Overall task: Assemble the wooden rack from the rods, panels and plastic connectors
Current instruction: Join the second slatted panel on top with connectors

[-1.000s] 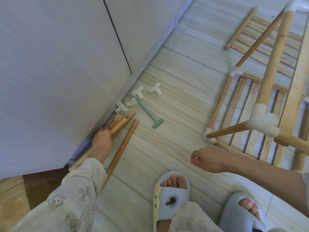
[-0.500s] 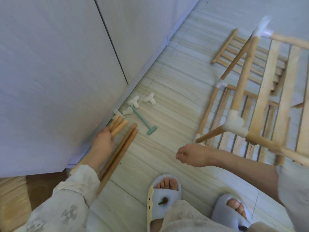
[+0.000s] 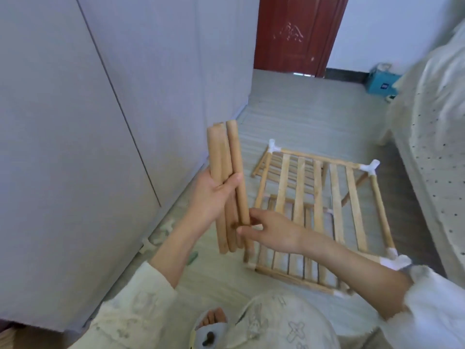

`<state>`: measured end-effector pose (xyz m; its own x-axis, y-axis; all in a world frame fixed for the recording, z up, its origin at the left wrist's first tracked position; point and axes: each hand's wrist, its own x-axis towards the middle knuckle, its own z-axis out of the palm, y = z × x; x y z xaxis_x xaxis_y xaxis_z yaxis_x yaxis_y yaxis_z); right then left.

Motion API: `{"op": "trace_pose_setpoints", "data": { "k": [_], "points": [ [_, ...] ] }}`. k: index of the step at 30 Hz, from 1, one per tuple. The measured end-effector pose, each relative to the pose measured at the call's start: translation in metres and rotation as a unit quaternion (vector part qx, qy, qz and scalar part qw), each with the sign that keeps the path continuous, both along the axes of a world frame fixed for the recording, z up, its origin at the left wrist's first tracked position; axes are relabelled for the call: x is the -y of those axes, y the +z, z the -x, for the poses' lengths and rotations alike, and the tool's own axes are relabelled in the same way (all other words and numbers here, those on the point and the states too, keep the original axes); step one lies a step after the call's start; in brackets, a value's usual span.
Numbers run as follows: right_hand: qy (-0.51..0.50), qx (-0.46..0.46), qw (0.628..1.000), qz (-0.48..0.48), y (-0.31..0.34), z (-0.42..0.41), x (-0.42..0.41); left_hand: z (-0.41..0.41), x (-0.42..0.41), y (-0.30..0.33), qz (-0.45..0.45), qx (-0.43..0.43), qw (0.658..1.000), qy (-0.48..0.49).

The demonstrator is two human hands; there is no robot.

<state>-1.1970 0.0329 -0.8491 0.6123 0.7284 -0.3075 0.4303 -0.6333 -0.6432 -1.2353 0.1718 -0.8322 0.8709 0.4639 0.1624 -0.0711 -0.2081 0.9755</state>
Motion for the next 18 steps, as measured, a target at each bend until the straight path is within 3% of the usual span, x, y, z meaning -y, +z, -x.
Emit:
{"op": "trace_pose_setpoints", "data": {
  "k": [5,8,13,18],
  "points": [
    [-0.111,0.040,0.985,-0.128,0.031,-0.001,0.046,-0.002,0.040,0.034,0.083,0.089,0.991,-0.059],
    [-0.166,0.030,0.967,-0.191,0.037,-0.009,0.062,-0.004,0.037,0.037,0.147,0.139,0.978,-0.038],
    [-0.234,-0.034,0.933,-0.270,0.041,-0.016,0.073,-0.004,0.017,0.004,0.186,0.096,0.977,0.050],
    [-0.249,-0.091,0.916,-0.302,0.032,-0.016,0.083,-0.002,0.008,-0.020,0.216,0.093,0.970,0.064]
  ]
}}
